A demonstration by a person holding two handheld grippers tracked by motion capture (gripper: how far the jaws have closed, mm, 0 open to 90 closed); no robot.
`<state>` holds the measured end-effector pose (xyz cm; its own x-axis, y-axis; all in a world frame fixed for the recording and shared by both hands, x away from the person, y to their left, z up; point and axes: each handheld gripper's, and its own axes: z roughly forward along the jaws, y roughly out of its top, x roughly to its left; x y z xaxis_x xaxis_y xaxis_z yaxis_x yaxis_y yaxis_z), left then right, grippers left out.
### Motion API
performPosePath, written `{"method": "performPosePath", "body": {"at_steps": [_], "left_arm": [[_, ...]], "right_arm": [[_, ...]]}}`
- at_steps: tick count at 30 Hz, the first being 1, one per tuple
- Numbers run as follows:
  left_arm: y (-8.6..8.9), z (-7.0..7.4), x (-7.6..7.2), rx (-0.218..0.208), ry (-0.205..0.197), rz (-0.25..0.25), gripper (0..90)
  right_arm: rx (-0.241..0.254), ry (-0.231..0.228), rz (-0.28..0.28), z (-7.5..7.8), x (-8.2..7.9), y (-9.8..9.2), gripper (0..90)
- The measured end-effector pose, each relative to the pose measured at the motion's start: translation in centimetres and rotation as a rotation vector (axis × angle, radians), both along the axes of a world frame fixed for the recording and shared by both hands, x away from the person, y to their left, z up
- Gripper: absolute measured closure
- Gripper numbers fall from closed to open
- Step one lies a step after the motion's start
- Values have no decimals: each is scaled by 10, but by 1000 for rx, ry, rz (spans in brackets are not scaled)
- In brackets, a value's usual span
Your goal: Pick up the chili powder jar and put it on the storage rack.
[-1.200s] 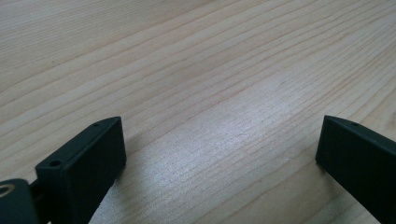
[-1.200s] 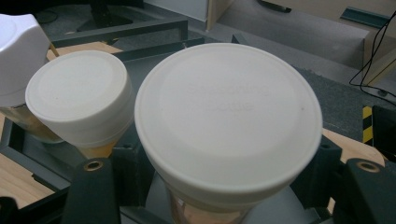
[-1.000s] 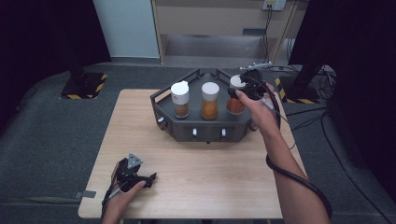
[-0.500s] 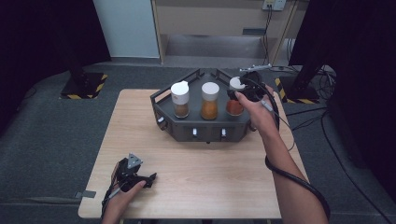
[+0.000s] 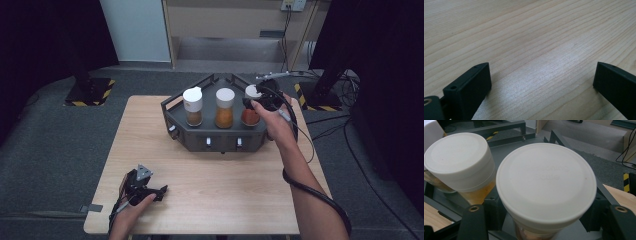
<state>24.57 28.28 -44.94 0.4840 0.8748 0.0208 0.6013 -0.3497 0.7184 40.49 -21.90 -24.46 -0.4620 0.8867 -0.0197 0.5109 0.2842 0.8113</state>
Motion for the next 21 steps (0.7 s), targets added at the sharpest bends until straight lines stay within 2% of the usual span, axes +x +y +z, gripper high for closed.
{"method": "performPosePath", "body": {"at_steps": [21], "left_arm": [[0,0,0,0,0,0,1]], "right_arm": [[13,4,-2,-10,0,-2,346]]}}
